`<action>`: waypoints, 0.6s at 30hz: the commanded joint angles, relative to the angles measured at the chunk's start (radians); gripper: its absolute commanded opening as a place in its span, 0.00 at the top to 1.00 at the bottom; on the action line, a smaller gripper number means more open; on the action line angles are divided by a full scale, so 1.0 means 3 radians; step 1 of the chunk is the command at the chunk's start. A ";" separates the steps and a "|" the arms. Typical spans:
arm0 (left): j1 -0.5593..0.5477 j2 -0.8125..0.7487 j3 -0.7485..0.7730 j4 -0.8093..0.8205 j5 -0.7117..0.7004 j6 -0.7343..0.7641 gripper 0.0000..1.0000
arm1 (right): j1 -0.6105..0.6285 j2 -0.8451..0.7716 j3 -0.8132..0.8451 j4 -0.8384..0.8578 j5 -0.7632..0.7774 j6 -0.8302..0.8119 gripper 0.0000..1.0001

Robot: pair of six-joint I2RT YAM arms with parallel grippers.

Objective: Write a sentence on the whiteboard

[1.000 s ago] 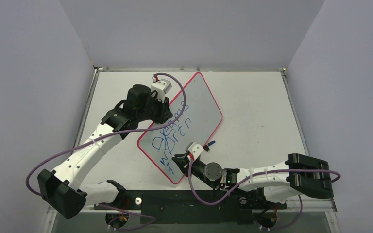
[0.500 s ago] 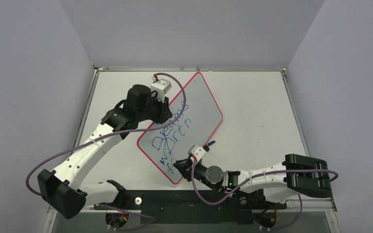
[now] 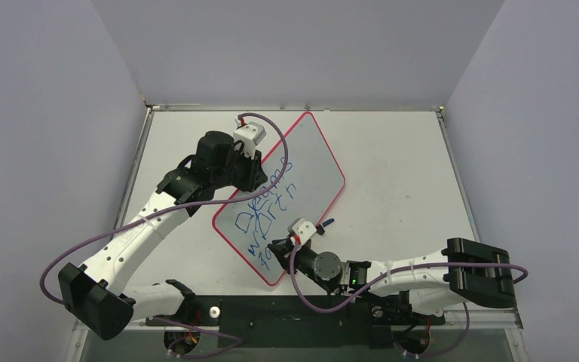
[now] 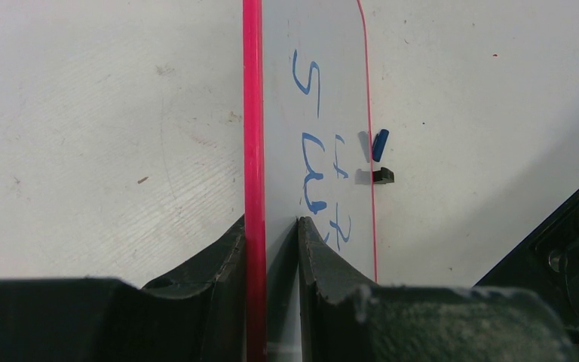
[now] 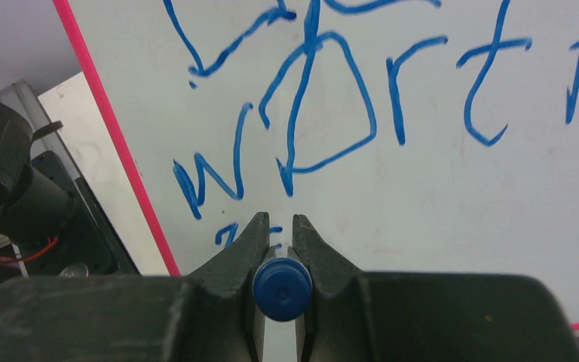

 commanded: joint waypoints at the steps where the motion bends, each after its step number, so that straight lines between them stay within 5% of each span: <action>1: 0.0017 -0.0099 0.0035 0.0369 -0.0293 0.0306 1.00 | -0.0090 0.0053 0.0259 -0.0095 0.0104 -0.0166 1.00; 18: 0.0015 -0.0111 0.0039 0.0368 -0.0297 0.0306 1.00 | 0.0006 -0.0283 0.0185 -0.0321 0.0180 -0.0058 1.00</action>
